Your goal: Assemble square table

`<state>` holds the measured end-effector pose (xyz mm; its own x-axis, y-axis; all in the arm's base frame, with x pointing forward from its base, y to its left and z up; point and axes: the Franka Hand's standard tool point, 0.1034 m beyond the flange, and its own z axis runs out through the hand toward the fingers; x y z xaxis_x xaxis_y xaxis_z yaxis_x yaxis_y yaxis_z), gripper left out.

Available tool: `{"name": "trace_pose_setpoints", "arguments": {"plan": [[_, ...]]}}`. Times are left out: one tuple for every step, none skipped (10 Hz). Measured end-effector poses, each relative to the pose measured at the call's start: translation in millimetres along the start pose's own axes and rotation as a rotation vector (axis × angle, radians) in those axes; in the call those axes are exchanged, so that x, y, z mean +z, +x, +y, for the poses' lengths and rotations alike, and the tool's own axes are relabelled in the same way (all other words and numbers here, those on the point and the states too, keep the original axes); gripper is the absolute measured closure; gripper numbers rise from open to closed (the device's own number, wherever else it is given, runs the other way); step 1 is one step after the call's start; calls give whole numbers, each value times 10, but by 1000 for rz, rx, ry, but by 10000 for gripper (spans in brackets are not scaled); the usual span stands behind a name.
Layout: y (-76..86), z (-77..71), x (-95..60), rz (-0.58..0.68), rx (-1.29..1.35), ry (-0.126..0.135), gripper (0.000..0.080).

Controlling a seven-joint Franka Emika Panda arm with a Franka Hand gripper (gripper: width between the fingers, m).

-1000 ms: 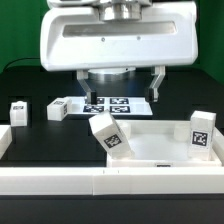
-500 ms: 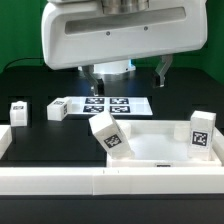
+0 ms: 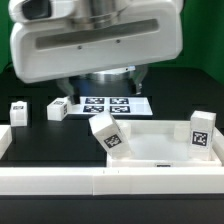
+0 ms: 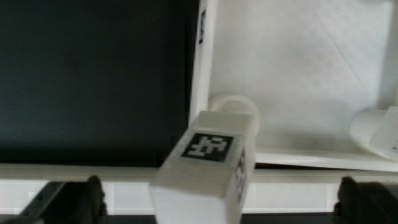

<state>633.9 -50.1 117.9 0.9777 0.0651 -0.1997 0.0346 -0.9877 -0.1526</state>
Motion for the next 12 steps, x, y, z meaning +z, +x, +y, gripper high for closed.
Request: {"name": "trace_pose_setpoints", "arguments": {"plan": [[4,-12,4,1,-2,0,150],[3,-5,5,0,-1,0,150],[2,5,12,-1,0,0,150],[-4,59,38,-18,4,6,150],[44,108,79,-26,13,8,150],[105,108,131,-23,18,5,150],[127,82,187,-22,16,2,150],[141,66,231,-21,14,2,150],[151,53,270,-21,14,2,150],[167,30,304,-17,13,1,150],[163,13,321,-19,10,1,150],[163,18,313,-18,9,0,150]]}}
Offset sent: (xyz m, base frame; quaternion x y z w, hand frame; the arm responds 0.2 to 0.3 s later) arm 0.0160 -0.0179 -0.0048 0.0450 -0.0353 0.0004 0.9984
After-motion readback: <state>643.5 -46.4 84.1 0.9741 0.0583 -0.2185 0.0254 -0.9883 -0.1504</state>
